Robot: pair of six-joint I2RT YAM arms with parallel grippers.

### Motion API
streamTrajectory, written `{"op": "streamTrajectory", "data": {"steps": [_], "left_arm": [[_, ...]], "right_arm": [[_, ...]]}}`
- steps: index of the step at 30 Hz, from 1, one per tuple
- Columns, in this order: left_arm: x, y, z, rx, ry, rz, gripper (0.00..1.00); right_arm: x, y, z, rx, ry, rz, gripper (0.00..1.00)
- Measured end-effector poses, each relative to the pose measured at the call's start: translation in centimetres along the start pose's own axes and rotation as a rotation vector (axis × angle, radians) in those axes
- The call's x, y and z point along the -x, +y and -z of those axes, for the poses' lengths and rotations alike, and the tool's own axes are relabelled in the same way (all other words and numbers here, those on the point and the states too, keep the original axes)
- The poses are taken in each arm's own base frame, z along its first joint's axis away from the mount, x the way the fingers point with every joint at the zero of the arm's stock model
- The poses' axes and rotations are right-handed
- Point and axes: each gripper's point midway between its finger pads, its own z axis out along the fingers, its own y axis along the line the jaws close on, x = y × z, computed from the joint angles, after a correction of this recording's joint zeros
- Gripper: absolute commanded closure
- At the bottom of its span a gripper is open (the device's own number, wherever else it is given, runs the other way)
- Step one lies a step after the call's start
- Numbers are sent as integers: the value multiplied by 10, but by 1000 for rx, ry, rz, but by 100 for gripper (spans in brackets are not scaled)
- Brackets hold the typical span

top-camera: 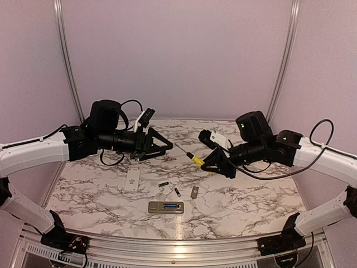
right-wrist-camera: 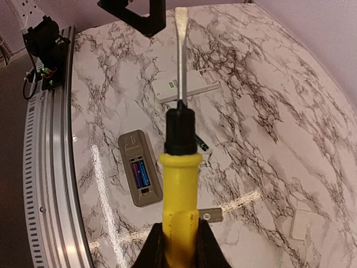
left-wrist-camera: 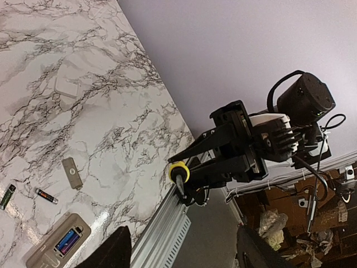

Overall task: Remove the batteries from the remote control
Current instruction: Pass from the right arm to the left

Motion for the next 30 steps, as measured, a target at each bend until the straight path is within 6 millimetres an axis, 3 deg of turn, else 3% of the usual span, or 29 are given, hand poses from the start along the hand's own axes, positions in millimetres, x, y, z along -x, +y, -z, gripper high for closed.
{"op": "streamTrajectory", "data": {"steps": [11, 24, 30], "left_arm": [[14, -14, -5, -37, -6, 55, 51], [20, -8, -19, -26, 5, 99, 62], [20, -3, -24, -21, 13, 122, 68]], "right_arm": [[18, 3, 3, -46, -19, 47, 100], [25, -3, 6, -83, -27, 72, 100], [26, 4, 3, -81, -21, 103, 100]]}}
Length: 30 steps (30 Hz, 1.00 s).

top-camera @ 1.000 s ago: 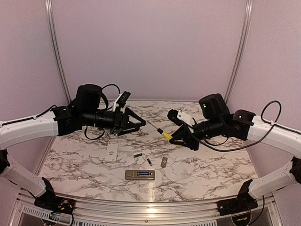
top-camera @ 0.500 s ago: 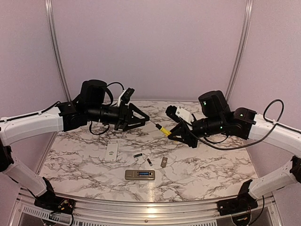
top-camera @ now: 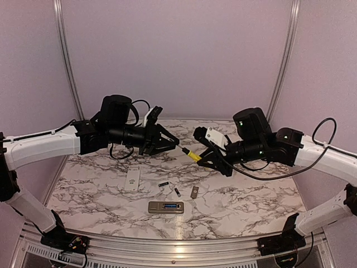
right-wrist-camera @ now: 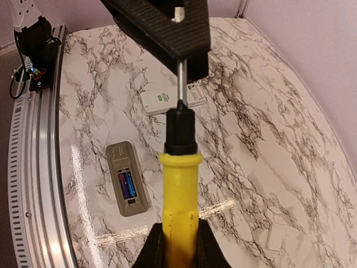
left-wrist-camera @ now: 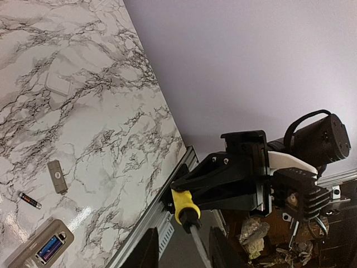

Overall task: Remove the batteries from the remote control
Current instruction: Pass from the right arm to the left

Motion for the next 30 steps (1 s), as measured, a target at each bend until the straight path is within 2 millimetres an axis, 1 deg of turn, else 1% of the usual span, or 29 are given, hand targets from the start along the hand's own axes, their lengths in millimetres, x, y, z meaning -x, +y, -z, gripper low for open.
{"op": "streamTrajectory", "data": {"steps": [5, 11, 14, 18, 19, 23, 24, 30], "left_arm": [[-2, 5, -4, 7, 11, 18, 72], [-4, 5, -5, 0, 26, 21, 76], [-5, 4, -5, -4, 33, 23, 83], [-6, 3, -6, -13, 39, 26, 99], [-5, 3, -7, -14, 40, 23, 100], [-7, 8, -10, -1, 45, 30, 100], [-7, 8, -10, 0, 46, 31, 100], [-6, 8, -10, -1, 44, 33, 100]], "right_arm": [[-2, 2, -3, -3, 11, 16, 100], [-3, 0, -3, -15, 19, 26, 100], [-3, -1, -3, -18, 21, 30, 100], [-5, -2, -4, -22, 30, 33, 100], [-6, -2, -5, -22, 34, 33, 100], [-7, -4, -5, -33, 43, 30, 100], [-8, -4, -5, -33, 46, 27, 98], [-8, -4, -5, -34, 44, 10, 74]]}}
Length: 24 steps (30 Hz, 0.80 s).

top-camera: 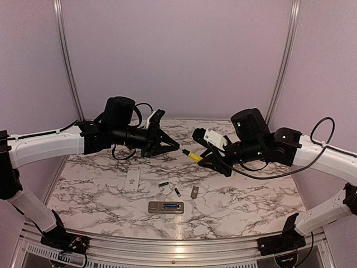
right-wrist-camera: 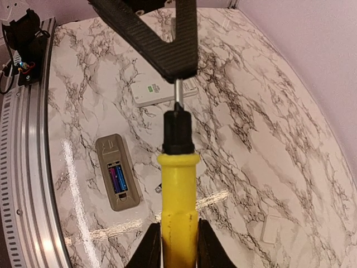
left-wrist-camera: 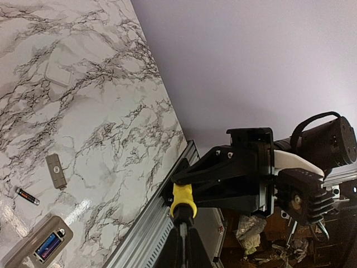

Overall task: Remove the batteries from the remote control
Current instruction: Pass from the right arm to the left

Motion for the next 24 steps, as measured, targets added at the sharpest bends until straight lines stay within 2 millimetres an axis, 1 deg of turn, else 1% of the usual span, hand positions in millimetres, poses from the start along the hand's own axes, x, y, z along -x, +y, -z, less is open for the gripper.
{"op": "streamTrajectory", "data": {"steps": [2, 4, 8, 13, 19, 21, 24], "left_arm": [[0, 0, 0, -2, 0, 2, 100], [0, -1, 0, -5, 0, 0, 100], [0, -2, 0, -5, 0, 0, 100], [-1, -1, 0, -5, 0, 0, 100], [-4, 3, 0, -1, 2, 2, 100], [-4, 2, 1, -3, -1, 0, 100], [-2, -1, 4, -6, -12, -8, 100]], "right_arm": [[1, -1, 0, -6, -5, -12, 67], [4, -4, 0, -18, -17, -20, 62], [7, -6, -1, -30, -25, -43, 55], [3, -9, -7, -45, -8, -75, 47], [2, -15, -9, -75, 2, -116, 28], [4, -19, -8, -96, -3, -128, 24], [9, -26, -6, -128, -8, -147, 23]]}}
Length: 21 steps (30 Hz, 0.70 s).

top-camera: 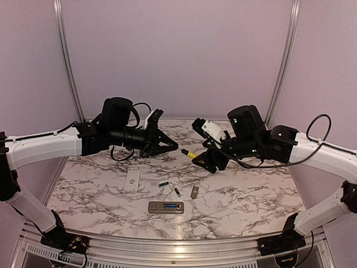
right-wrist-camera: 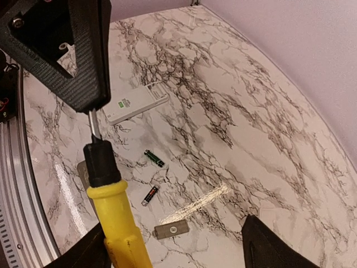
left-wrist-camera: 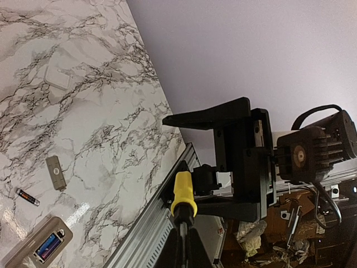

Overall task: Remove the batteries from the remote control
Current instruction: Pass from the right arm to the left

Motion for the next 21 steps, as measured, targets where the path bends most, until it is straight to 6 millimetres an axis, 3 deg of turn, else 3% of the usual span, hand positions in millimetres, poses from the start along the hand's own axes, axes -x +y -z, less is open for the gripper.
{"op": "streamTrajectory", "data": {"steps": [3, 8, 17, 21], "left_arm": [[3, -3, 3, -1, -16, -12, 100], [7, -3, 9, 8, -48, -31, 100], [14, -8, 22, 24, -112, -68, 100], [24, -6, 37, 69, -190, -84, 100]], "right_arm": [[5, -3, 0, -18, -7, -7, 22], [12, -12, -2, -65, -10, -24, 2], [27, -22, 0, -114, -35, -50, 1], [36, -30, 4, -130, -62, -98, 1]]}}
